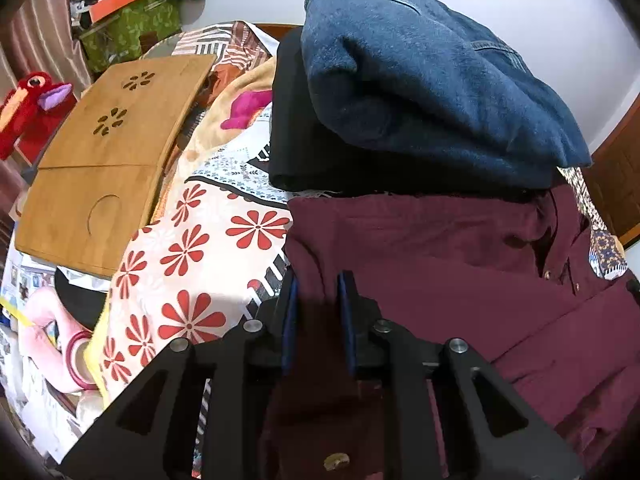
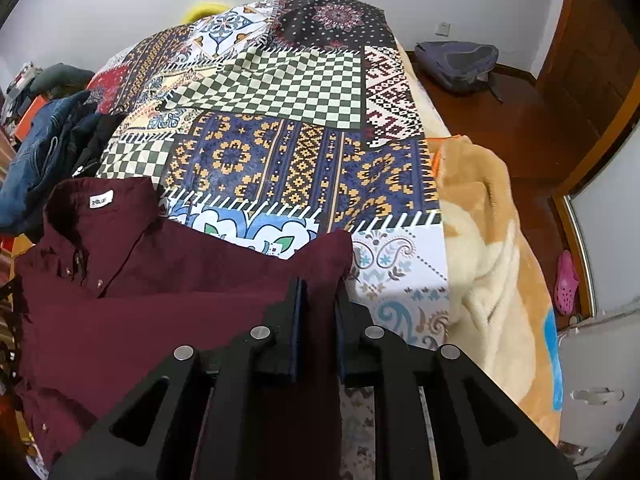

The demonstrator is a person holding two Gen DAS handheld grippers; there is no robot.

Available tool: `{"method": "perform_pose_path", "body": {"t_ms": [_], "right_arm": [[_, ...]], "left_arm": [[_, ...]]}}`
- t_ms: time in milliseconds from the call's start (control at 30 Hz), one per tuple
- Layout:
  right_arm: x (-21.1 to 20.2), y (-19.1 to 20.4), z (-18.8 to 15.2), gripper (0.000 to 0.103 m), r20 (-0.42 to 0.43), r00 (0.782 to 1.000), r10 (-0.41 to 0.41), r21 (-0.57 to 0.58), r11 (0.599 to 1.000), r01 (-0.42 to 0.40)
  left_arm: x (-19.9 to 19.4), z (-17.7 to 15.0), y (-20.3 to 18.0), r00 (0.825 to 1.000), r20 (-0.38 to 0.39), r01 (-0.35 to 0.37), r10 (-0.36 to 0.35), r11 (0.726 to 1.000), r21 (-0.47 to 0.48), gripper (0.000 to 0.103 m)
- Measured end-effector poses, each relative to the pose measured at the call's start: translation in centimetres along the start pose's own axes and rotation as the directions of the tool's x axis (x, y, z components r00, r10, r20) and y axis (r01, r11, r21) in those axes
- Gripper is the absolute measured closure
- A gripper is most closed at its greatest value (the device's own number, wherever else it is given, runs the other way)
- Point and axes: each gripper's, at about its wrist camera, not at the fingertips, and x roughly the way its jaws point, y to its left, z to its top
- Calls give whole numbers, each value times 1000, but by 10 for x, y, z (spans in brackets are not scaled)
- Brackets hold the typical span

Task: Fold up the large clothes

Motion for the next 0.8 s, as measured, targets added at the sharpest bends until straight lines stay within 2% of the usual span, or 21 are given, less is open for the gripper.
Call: {"method": "perform_pose_path", "body": {"t_ms": [100, 200, 267, 333, 433, 500, 633, 733, 800], "right_arm": [[-20, 0, -1, 90, 14, 1000, -20, 10, 1000, 20], [-47, 4, -5, 87, 58, 998, -1, -1, 1000, 1], [-66, 7, -12, 78, 88, 996, 19, -20, 1000, -18], [-88, 15, -23, 57, 125, 992, 16, -50, 999, -10], [-117, 27, -43, 46, 185, 983, 8, -110, 994, 12], [-131, 32, -56, 45, 202, 979, 16, -138, 990, 12], [-148, 38, -88, 42, 194, 979, 69, -160, 986, -38], [-150, 39, -112, 42, 171, 981, 96, -165, 984, -67], [-150, 42, -127, 42, 159, 982, 99, -180, 981, -70]], "left_arm": [[-15, -2, -7, 999, 18, -27, 26, 999, 36, 85], [-37, -5, -11, 998, 52, -22, 19, 998, 60, 82], [-57, -9, -14, 996, 86, -25, 18, 996, 80, 80], [-72, -11, -16, 992, 119, -48, 35, 994, 102, 74], [-99, -21, -18, 984, 171, -82, 58, 988, 134, 67], [-114, -27, -15, 982, 185, -74, 48, 988, 137, 64], [-140, -47, -8, 979, 203, -56, 29, 990, 130, 40], [-145, -68, 0, 987, 157, 2, -25, 989, 147, 30], [-143, -83, 1, 992, 126, 10, -30, 988, 154, 26]]}}
